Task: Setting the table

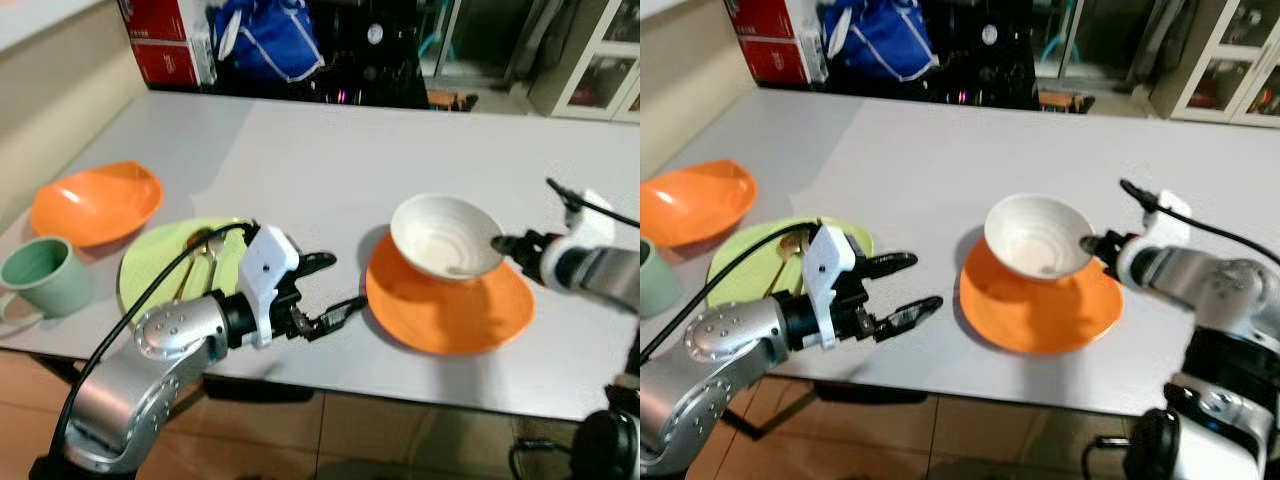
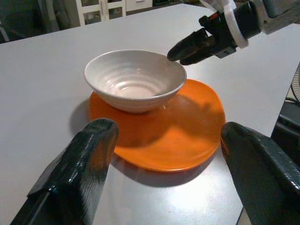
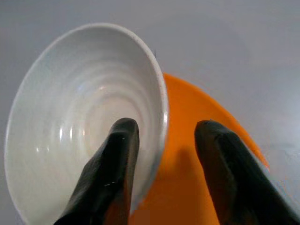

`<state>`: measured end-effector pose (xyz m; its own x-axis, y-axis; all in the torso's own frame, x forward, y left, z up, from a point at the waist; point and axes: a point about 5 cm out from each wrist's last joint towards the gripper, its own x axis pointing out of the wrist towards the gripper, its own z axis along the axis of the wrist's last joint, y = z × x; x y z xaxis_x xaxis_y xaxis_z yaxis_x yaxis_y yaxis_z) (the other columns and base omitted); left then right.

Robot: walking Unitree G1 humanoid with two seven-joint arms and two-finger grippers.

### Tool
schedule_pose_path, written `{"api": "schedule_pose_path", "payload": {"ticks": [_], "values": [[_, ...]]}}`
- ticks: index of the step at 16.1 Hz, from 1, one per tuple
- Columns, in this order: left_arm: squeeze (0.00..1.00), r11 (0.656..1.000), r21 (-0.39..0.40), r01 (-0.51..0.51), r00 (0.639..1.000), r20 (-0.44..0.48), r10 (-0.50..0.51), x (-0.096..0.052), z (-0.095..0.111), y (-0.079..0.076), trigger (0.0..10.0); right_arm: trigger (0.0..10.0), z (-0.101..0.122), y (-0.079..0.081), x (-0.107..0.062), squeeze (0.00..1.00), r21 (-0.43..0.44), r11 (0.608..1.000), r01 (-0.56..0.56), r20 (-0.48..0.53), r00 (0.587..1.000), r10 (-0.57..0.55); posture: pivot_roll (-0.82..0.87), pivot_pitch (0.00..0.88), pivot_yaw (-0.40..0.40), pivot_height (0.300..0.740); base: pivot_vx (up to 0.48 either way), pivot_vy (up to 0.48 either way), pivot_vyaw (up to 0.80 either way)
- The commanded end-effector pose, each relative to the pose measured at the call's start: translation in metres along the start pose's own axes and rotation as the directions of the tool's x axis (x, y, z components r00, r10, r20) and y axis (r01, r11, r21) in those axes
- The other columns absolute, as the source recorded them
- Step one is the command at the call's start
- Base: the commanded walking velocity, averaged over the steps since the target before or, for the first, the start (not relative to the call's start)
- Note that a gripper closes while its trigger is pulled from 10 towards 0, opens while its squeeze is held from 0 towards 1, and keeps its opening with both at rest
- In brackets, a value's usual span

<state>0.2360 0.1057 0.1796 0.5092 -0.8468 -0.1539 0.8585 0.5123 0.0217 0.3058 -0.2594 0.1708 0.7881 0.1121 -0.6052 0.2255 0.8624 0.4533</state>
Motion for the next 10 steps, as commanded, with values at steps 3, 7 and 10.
{"api": "schedule_pose_path", "payload": {"ticks": [3, 7, 10], "values": [[0.00, 0.999, 0.030, 0.009, 1.000, 0.006, -0.010, 0.001, 0.005, -0.001, 10.0, 10.0, 0.000, -0.005, -0.012, 1.00, -0.025, 1.000, -0.010, -0.016, 1.000, 0.010, -0.04, 0.045, -0.001, 0.740, 0.000, 0.000, 0.00], [0.00, 0.999, 0.039, 0.011, 1.000, 0.007, -0.011, 0.001, 0.006, -0.001, 10.0, 10.0, -0.004, -0.009, -0.030, 1.00, -0.071, 0.997, -0.001, -0.040, 0.999, -0.001, -0.03, 0.033, -0.006, 0.740, 0.000, 0.000, 0.00], [0.00, 0.997, 0.045, -0.060, 0.996, 0.064, 0.057, -0.006, 0.014, 0.005, 10.0, 10.0, 0.023, -0.008, -0.064, 0.00, -0.100, 0.995, -0.007, 0.098, 0.995, 0.017, -0.03, 0.011, -0.002, 0.740, 0.000, 0.000, 0.00]]}}
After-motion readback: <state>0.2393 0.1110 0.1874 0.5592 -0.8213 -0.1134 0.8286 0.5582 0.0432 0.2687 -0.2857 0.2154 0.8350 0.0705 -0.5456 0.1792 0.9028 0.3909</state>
